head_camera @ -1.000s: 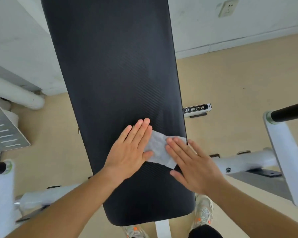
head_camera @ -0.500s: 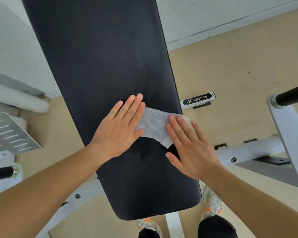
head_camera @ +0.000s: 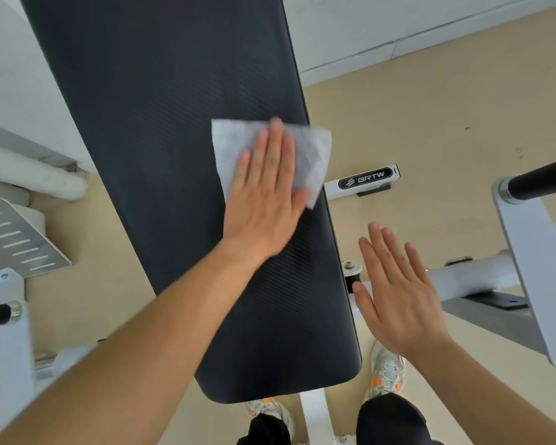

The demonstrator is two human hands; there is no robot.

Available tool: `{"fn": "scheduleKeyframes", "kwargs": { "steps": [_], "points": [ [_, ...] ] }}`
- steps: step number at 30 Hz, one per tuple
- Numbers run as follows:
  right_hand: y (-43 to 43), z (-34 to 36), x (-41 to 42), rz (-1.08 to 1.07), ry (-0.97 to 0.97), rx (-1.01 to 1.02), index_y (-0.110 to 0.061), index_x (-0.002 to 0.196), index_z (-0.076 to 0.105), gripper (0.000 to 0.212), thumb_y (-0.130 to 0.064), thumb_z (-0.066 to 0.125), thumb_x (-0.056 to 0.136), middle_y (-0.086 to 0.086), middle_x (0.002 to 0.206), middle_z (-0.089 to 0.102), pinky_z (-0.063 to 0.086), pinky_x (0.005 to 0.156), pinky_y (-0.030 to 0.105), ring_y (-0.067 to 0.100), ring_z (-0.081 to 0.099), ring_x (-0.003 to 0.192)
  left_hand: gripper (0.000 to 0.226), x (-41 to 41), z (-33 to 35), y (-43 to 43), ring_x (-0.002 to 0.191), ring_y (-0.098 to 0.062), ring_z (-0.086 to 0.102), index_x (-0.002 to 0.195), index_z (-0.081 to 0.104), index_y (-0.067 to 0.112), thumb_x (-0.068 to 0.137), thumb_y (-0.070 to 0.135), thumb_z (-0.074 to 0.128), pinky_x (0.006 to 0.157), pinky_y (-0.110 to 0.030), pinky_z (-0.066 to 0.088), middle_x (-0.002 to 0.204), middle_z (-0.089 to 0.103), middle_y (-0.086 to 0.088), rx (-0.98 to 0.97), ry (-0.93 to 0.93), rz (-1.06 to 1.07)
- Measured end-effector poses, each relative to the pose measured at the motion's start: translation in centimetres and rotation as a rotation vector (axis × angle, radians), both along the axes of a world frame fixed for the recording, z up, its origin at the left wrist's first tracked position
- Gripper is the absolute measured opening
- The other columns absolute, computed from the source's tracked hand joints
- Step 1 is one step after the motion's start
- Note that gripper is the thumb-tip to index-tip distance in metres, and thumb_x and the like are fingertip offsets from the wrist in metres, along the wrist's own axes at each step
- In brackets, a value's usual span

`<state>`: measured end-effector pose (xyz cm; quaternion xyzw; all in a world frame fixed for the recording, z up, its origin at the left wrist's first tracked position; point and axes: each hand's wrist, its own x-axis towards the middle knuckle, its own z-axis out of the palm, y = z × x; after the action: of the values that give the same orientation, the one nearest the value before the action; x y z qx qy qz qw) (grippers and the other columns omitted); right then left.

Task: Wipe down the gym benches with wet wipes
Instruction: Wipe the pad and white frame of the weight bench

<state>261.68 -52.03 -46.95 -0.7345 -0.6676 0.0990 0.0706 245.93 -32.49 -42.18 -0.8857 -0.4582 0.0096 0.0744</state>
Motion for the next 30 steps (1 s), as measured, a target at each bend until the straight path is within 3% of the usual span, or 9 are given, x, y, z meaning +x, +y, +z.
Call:
{"fn": "scheduleKeyframes", "kwargs": {
  "steps": [2,6,10,13,16,21,24,27,30],
  "points": [
    [0.3,-0.3,-0.2,-0.022,0.031,-0.011,-0.003,0.154,0.032,0.064,-0.041,0.024,0.104,0.013,0.166,0.017,0.020,0.122,0.052,0.028,0.013,0.154,0.073,1.1,1.2,1.3,0.154,-0.034,-0.007,0.157,-0.010,0.001,0.105,0.047,0.015,0.126,-0.048,0.004,0.166,-0.011,-0.020,0.001,0.016,-0.017],
    [2.1,-0.1,-0.2,-0.101,0.087,-0.032,-0.003,0.153,0.033,0.064,-0.042,0.025,0.103,0.013,0.165,0.021,0.020,0.123,0.051,0.027,0.017,0.153,0.072,-2.3,-0.5,-3.2,0.152,-0.031,-0.020,0.157,-0.018,0.008,0.106,0.048,0.014,0.125,-0.047,-0.006,0.164,-0.025,-0.014,-0.085,0.315,-0.490],
    [3.0,0.4,0.1,-0.101,0.107,-0.072,-0.002,0.149,0.040,0.064,-0.041,0.024,0.102,0.015,0.159,0.034,0.031,0.119,0.051,0.030,0.031,0.149,0.069,-5.1,-0.8,-2.2,0.152,-0.024,-0.022,0.158,-0.018,0.015,0.107,0.049,0.014,0.124,-0.043,-0.011,0.164,-0.026,-0.005,-0.103,0.371,-0.668],
    [3.0,0.4,-0.4,-0.093,0.115,-0.091,-0.002,0.143,0.047,0.061,-0.040,0.028,0.099,0.016,0.152,0.046,0.038,0.114,0.050,0.031,0.044,0.141,0.069,-4.3,0.4,0.4,0.155,-0.023,-0.010,0.160,-0.010,0.018,0.107,0.051,0.019,0.126,-0.044,0.000,0.167,-0.014,-0.004,-0.018,0.227,-0.469],
    [2.6,0.2,-0.9,-0.126,0.132,-0.109,-0.003,0.142,0.049,0.060,-0.039,0.029,0.099,0.015,0.151,0.048,0.038,0.114,0.049,0.030,0.046,0.139,0.069,-2.4,-0.4,-2.0,0.155,-0.027,-0.011,0.160,-0.008,0.018,0.106,0.047,0.022,0.125,-0.049,0.001,0.168,-0.014,-0.008,-0.069,0.090,-0.238],
    [1.0,0.9,-1.1,-0.198,0.154,-0.105,-0.003,0.140,0.050,0.058,-0.040,0.029,0.100,0.015,0.147,0.052,0.038,0.111,0.047,0.032,0.049,0.135,0.069,-6.9,-4.2,-11.1,0.151,-0.028,-0.024,0.158,-0.017,0.021,0.107,0.047,0.020,0.124,-0.048,-0.006,0.164,-0.027,-0.005,-0.242,0.267,-0.545],
    [0.4,1.5,-1.9,-0.178,0.154,-0.110,-0.005,0.142,0.048,0.057,-0.039,0.031,0.100,0.014,0.148,0.050,0.037,0.112,0.047,0.032,0.048,0.135,0.067,-11.3,-4.2,-10.9,0.154,-0.025,-0.017,0.159,-0.014,0.022,0.107,0.046,0.022,0.125,-0.045,-0.005,0.166,-0.023,-0.003,-0.213,0.287,-0.567],
    [1.2,2.2,-4.1,-0.125,0.157,-0.058,-0.004,0.141,0.049,0.057,-0.038,0.031,0.099,0.014,0.146,0.051,0.040,0.111,0.050,0.034,0.051,0.130,0.067,-14.7,-2.7,-6.5,0.153,-0.030,0.013,0.161,-0.001,0.020,0.107,0.048,0.028,0.123,-0.046,0.015,0.169,-0.006,-0.008,-0.085,0.214,-0.346],
    [3.0,3.0,-6.1,-0.165,0.167,0.021,-0.003,0.138,0.050,0.056,-0.037,0.035,0.096,0.015,0.141,0.053,0.041,0.108,0.053,0.037,0.053,0.123,0.068,-15.9,-0.9,-2.6,0.154,-0.035,0.005,0.161,0.002,0.013,0.106,0.044,0.029,0.123,-0.052,0.014,0.167,-0.002,-0.016,-0.052,0.048,0.053]
  ]
}}
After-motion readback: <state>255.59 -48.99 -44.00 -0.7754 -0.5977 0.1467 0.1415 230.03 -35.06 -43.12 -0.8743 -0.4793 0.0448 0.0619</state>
